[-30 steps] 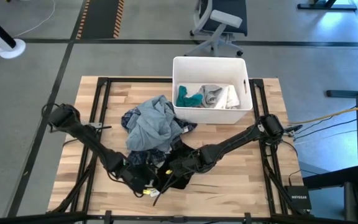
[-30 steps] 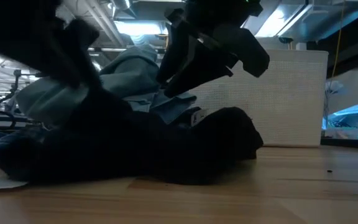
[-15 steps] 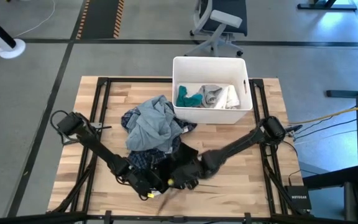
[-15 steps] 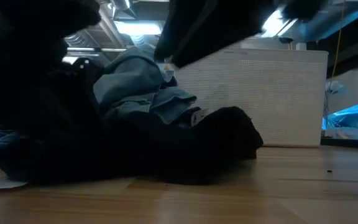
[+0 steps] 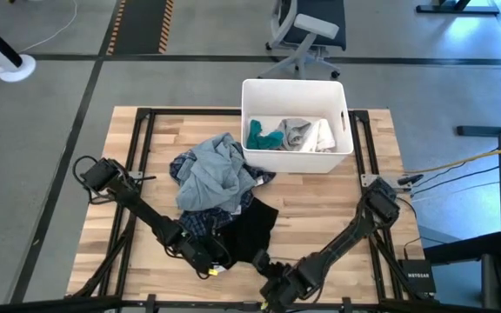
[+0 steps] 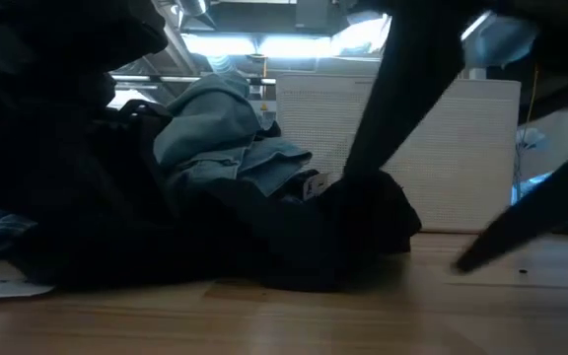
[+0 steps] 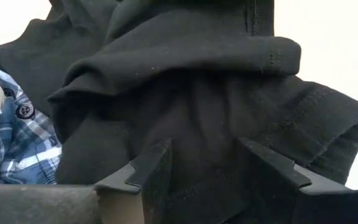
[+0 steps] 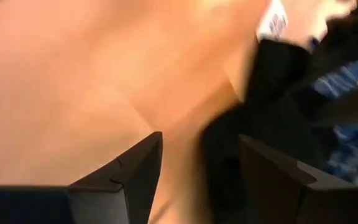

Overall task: Sort clothes
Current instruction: Put the black boxer into the white laundry bin

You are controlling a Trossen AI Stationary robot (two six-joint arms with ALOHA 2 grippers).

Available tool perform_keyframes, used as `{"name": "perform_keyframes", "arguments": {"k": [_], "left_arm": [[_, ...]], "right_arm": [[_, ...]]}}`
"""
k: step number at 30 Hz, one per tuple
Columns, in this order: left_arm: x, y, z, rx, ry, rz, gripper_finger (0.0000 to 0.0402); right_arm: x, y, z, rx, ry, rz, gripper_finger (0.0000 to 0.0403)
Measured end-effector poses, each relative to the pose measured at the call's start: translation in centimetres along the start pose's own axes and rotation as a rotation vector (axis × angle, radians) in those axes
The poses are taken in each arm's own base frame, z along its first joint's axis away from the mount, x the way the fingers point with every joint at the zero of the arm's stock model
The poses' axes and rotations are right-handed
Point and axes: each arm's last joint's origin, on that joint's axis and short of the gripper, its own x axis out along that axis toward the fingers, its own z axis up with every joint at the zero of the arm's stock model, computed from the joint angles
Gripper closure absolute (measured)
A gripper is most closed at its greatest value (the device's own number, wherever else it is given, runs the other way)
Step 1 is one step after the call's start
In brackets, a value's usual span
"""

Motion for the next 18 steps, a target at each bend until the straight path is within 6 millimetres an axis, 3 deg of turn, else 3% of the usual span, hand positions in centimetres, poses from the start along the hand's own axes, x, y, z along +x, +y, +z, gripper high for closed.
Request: {"name": "perform_keyframes", "arguments": {"k": [7, 13, 18], "left_arm": [[0.1, 0.1, 0.0, -0.003, -0.001, 0.003, 0.0226], [0.1, 0.2, 0.1, -0.014, -0.001, 0.007, 0.0226], [0.1, 0.1, 0.0, -0.021, 0.000, 0.006, 0.0226]], "right_arm": [[1.7, -0.3, -0.8, -0.041, 0.135, -0.223, 0.0178], [2.0, -3.7, -2.2, 0.064, 0.209, -0.323, 0.0178], [0.7, -7.4, -4.8, 0.162, 0.328, -0.339, 0.0178]]}}
